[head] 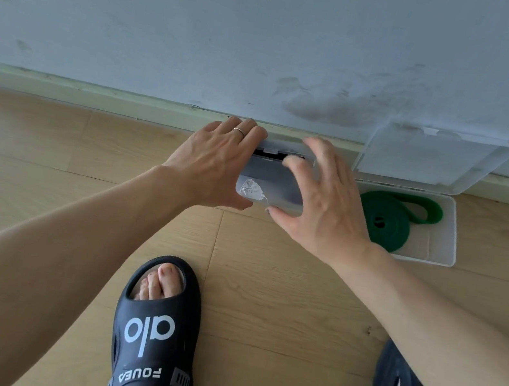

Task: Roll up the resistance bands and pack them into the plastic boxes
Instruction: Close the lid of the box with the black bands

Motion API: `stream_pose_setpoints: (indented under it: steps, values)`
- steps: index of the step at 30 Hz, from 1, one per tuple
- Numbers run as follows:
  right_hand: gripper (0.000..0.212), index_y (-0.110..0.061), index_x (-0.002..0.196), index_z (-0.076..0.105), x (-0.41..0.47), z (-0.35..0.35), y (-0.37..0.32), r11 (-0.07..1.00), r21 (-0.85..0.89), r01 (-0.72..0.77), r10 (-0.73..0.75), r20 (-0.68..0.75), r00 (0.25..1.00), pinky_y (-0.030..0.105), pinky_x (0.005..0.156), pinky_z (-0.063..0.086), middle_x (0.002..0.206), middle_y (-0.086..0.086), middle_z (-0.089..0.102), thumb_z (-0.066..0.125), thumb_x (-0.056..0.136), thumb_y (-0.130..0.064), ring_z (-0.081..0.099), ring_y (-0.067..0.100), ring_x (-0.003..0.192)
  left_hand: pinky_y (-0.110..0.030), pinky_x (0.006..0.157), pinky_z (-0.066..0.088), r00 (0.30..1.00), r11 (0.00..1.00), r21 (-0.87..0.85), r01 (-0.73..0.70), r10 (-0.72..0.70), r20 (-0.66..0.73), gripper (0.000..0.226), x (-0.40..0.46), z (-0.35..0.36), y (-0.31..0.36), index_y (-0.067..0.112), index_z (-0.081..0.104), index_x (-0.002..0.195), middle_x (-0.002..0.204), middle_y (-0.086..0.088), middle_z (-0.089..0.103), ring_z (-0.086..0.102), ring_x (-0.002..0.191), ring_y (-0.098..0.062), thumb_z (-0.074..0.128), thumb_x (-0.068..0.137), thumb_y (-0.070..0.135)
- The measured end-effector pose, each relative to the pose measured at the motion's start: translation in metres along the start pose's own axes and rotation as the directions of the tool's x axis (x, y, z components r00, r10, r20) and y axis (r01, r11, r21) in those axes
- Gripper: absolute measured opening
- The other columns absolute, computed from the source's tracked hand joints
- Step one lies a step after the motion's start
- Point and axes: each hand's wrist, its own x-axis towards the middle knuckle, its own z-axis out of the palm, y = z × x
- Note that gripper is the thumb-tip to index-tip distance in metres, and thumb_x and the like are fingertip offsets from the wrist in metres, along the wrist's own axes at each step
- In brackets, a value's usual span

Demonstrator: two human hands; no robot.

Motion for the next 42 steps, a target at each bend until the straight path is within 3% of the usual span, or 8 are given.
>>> stream_pose_setpoints:
  steps: [5,17,26,38,42]
  values:
    - [0.053,-0.009,0.131,0.063,-0.012,0.004,0.003,0.998,-0.036,0.060,-0.062,-0.064,0.996,0.052,0.120,0.033,0.152,0.021,0.047,0.078,0.086,-0.034,0.038,0.038,0.147,-0.040,0.098,0.048,1.000,1.000,-0.029,0.009,-0.009,0.014,0.099,0.000,0.001,-0.002,0.012,0.042,0.132,0.125,-0.003,0.053,0.054,0.113,-0.027,0.080,0.059,0.068]
    - [0.082,-0.011,0.144,0.054,-0.005,-0.001,-0.004,0.989,-0.148,-0.032,0.034,0.010,0.999,0.056,0.116,0.035,0.153,0.020,0.041,0.083,0.077,-0.048,0.035,0.035,0.144,-0.039,0.101,0.044,0.999,0.999,-0.053,-0.004,0.006,0.038,0.107,0.003,-0.001,-0.004,0.012,0.039,0.134,0.128,-0.003,0.049,0.049,0.117,-0.026,0.081,0.056,0.072]
    - [0.077,-0.008,0.134,0.062,0.002,-0.005,-0.003,0.980,-0.194,-0.039,0.034,-0.029,0.999,0.052,0.106,0.044,0.126,0.018,0.051,0.089,0.070,-0.039,0.047,0.036,0.120,-0.037,0.103,0.041,0.999,0.994,-0.110,-0.007,0.012,0.042,0.099,0.001,0.002,-0.005,0.012,0.042,0.131,0.126,-0.003,0.051,0.050,0.115,-0.026,0.083,0.060,0.066]
    - [0.072,-0.006,0.131,0.063,0.011,-0.009,-0.005,0.970,-0.242,-0.019,0.032,0.051,0.998,0.054,0.109,0.043,0.127,0.019,0.051,0.089,0.069,-0.032,0.048,0.039,0.120,-0.039,0.106,0.041,1.000,0.996,-0.091,0.005,-0.003,0.029,0.096,0.005,0.002,-0.006,0.012,0.045,0.127,0.120,-0.003,0.055,0.055,0.109,-0.027,0.083,0.058,0.067]
    - [0.070,-0.003,0.128,0.062,0.009,-0.011,0.002,0.984,-0.174,0.026,-0.020,0.034,0.999,0.048,0.099,0.050,0.125,0.018,0.054,0.091,0.070,-0.031,0.052,0.037,0.121,-0.038,0.104,0.040,0.999,0.996,-0.088,0.013,-0.009,0.045,0.102,0.003,0.001,-0.005,0.015,0.040,0.137,0.120,-0.002,0.055,0.053,0.108,-0.026,0.083,0.059,0.067]
